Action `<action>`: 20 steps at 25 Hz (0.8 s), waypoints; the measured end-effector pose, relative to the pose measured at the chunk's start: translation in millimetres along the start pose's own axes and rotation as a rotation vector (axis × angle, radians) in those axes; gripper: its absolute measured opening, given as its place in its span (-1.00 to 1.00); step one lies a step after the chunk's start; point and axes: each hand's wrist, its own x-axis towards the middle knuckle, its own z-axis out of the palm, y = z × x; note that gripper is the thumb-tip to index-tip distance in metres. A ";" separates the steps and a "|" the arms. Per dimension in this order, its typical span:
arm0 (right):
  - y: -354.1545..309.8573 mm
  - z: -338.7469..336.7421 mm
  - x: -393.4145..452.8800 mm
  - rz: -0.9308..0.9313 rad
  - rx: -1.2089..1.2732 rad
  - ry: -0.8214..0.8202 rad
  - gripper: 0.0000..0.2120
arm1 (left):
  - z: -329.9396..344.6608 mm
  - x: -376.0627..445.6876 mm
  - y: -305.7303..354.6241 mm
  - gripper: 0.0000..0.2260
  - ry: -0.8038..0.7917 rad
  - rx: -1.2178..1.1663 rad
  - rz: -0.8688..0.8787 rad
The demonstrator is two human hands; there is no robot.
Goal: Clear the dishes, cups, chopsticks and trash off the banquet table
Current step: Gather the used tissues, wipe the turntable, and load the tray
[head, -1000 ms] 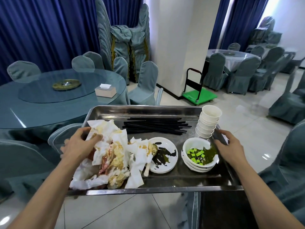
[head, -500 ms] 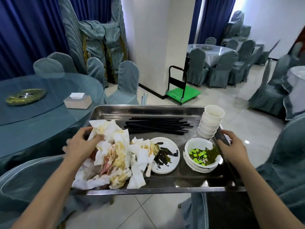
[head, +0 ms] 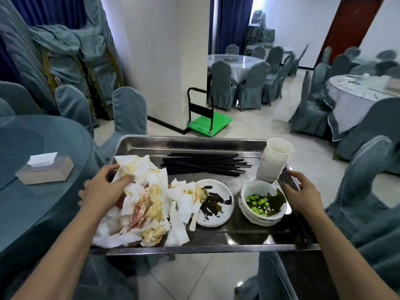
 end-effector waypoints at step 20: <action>13.7 19.0 280.8 0.133 0.017 0.150 -0.55 | 223.8 250.1 182.7 -0.41 -0.172 -0.069 0.146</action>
